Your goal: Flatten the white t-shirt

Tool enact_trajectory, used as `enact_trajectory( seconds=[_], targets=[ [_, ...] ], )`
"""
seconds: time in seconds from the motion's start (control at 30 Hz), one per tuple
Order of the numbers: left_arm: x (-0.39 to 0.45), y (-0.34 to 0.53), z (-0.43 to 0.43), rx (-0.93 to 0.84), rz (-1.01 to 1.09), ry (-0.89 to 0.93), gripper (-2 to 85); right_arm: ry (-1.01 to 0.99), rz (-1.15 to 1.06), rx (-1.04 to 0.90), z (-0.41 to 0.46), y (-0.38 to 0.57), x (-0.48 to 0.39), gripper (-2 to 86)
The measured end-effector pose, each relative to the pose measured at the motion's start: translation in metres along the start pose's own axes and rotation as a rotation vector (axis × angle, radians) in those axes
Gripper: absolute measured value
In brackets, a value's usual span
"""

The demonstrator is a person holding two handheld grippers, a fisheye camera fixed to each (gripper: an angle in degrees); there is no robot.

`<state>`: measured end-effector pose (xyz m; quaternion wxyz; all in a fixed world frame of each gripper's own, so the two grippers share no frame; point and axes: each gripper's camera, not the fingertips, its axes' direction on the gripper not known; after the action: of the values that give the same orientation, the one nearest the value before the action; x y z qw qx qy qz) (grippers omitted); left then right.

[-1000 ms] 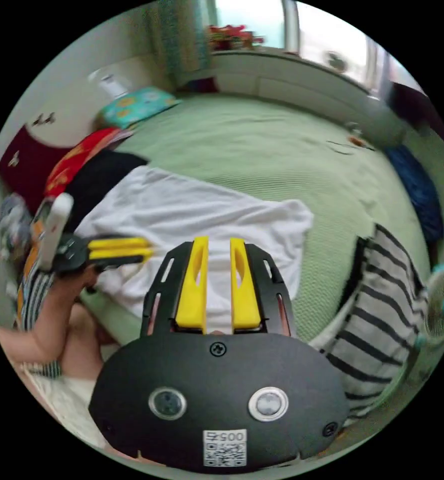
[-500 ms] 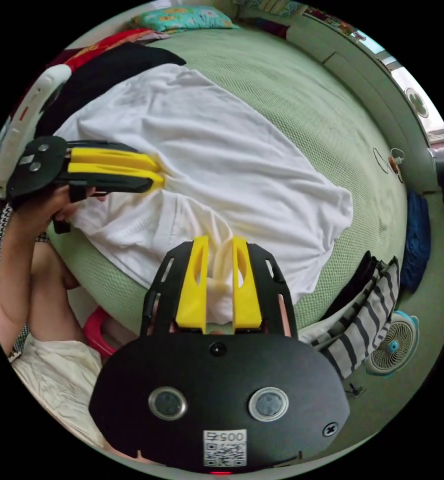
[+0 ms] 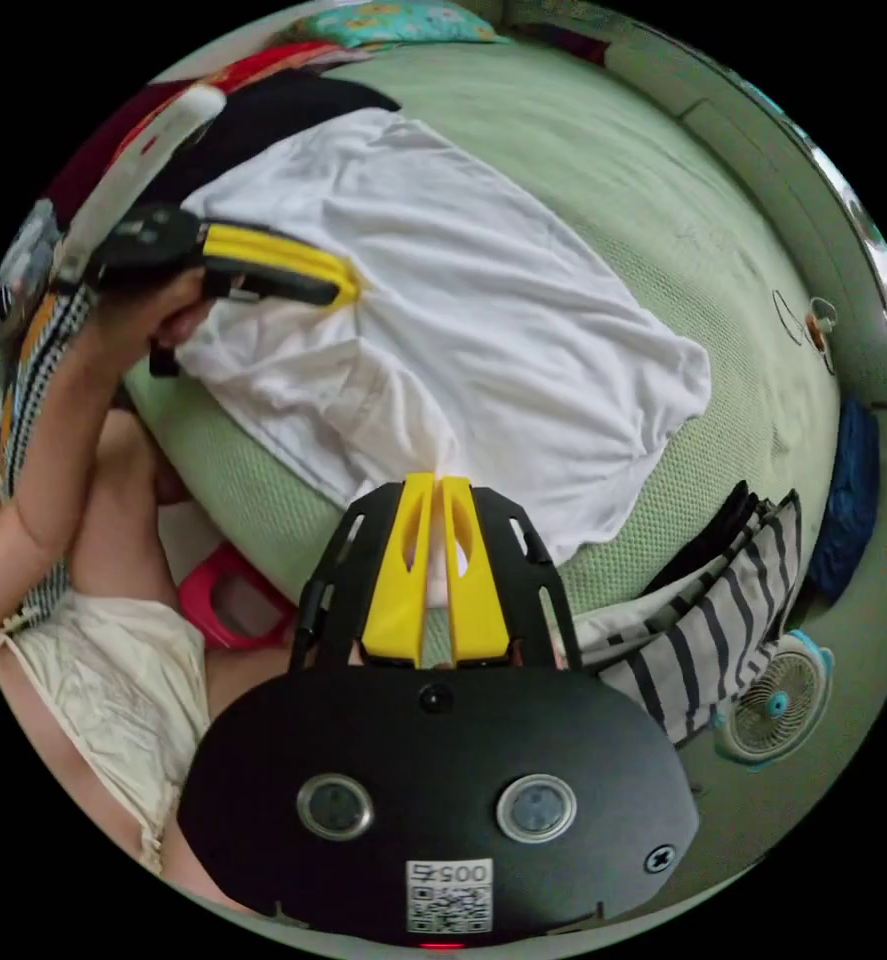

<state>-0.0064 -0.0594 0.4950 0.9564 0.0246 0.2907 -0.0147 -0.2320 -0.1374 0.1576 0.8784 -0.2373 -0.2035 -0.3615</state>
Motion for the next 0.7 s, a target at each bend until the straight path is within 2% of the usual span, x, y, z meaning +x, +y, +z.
enact_trajectory(
  seconds=[0.1,0.33,0.5,0.7],
  targets=[
    [0.009,0.003,0.002,0.010,0.009,-0.019,5.2,0.031,-0.093,-0.080,0.007,0.014,-0.013,-1.4],
    [0.045,0.009,0.006,0.024,0.072,-0.147,5.6,-0.055,-0.083,-0.050,-0.013,0.057,0.001,-1.5],
    [0.067,0.013,0.007,0.029,0.102,-0.222,5.7,-0.066,-0.137,-0.134,-0.007,0.088,0.003,-1.6],
    [0.094,0.032,0.005,0.105,0.142,-0.299,4.7,-0.190,-0.036,-0.044,-0.043,0.142,0.040,-1.6]
  ],
)
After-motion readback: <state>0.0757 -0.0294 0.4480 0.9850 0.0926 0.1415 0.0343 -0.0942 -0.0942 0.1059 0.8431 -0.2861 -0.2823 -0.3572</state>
